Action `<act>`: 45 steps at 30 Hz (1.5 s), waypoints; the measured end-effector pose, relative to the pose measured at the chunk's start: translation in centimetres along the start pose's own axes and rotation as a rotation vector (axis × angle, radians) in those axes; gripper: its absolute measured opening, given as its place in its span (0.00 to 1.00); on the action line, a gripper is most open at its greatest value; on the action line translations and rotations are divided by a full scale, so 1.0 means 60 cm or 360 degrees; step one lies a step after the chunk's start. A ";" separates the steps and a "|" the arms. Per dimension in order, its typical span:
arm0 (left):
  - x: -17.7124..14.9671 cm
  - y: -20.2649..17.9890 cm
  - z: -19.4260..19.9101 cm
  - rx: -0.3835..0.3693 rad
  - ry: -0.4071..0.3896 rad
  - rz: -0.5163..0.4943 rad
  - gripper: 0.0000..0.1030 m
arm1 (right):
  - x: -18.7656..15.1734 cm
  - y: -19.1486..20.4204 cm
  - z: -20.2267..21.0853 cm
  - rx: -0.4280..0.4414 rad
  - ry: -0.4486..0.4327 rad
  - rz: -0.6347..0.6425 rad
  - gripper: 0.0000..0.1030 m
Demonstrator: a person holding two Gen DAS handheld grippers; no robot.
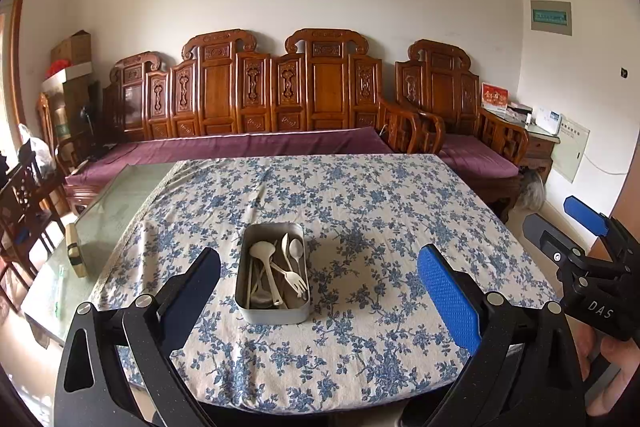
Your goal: Organize utensils
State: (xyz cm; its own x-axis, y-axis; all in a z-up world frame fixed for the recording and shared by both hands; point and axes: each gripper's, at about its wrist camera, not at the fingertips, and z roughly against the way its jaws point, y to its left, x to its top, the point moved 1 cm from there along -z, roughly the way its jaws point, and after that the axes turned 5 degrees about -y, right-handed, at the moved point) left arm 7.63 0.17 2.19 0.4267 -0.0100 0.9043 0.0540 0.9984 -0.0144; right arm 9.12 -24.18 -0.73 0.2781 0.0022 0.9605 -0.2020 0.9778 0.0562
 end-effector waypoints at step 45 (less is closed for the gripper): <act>0.000 -0.006 0.004 0.0007 -0.0010 -0.0001 0.92 | -0.002 -0.001 -0.001 0.0004 0.0002 -0.0004 0.97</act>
State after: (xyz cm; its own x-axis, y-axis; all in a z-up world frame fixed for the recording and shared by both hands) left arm 7.37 -0.19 2.32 0.4209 -0.0104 0.9070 0.0503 0.9987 -0.0119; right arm 9.15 -24.22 -0.89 0.2800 0.0002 0.9600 -0.2039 0.9772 0.0592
